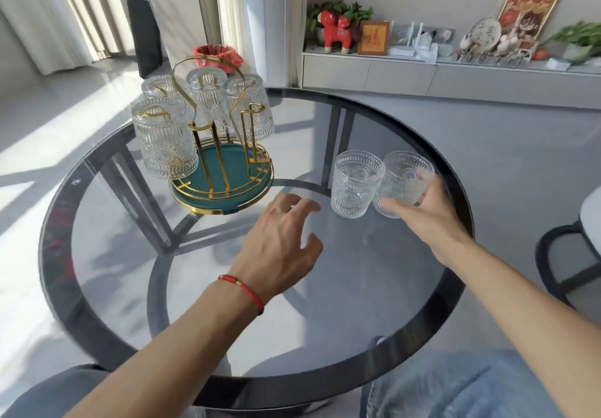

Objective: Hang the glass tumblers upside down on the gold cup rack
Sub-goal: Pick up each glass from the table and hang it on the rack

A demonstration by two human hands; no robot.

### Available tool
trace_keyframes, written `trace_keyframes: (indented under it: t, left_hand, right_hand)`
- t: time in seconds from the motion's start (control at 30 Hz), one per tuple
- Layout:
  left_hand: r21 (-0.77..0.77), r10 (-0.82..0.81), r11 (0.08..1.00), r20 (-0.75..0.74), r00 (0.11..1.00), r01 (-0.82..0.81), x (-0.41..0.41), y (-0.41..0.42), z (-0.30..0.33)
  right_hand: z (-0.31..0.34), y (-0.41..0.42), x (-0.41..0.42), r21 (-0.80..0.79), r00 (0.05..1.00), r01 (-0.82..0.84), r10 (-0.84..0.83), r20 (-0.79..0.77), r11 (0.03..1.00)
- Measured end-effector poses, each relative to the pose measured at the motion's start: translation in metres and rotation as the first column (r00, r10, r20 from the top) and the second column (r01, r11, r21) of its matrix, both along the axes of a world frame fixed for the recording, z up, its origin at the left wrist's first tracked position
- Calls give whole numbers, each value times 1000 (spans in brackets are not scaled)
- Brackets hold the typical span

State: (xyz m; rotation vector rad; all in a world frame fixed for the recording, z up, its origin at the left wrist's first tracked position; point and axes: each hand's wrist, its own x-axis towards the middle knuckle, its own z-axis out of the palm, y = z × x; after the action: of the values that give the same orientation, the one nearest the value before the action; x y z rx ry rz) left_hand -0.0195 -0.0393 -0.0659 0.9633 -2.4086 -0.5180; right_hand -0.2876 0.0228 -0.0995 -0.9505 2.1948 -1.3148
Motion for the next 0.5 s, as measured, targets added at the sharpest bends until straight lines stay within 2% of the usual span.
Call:
trace_keyframes:
  t: [0.07, 0.17, 0.23, 0.3, 0.37, 0.43, 0.5]
  left_hand:
    - [15, 4, 1000, 16, 1000, -4, 1, 2, -1]
    - [41, 14, 999, 15, 1000, -15, 4, 3, 1]
    - [58, 22, 998, -22, 1000, -20, 6, 2, 5]
    - [99, 28, 995, -105, 994, -17, 7, 3, 9]
    - [179, 39, 984, -211, 977, -1, 8, 3, 13]
    - [322, 67, 946, -313, 947, 40, 9, 3, 20]
    - [524, 105, 839, -422, 901, 148, 8, 5, 26]
  right_hand:
    - [-1, -5, -2, -3, 999, 21, -21, 32, 1000]
    - [7, -6, 0, -51, 990, 142, -141, 13, 989]
    - [20, -2, 2, -134, 963, 266, -268, 7, 954]
    - [34, 6, 1, -267, 950, 298, -312, -12, 916]
    - [47, 17, 5, -374, 973, 163, -211, -91, 913]
    - [56, 26, 19, -371, 973, -78, -10, -229, 925]
    - [61, 30, 43, -315, 913, -330, 217, -344, 890]
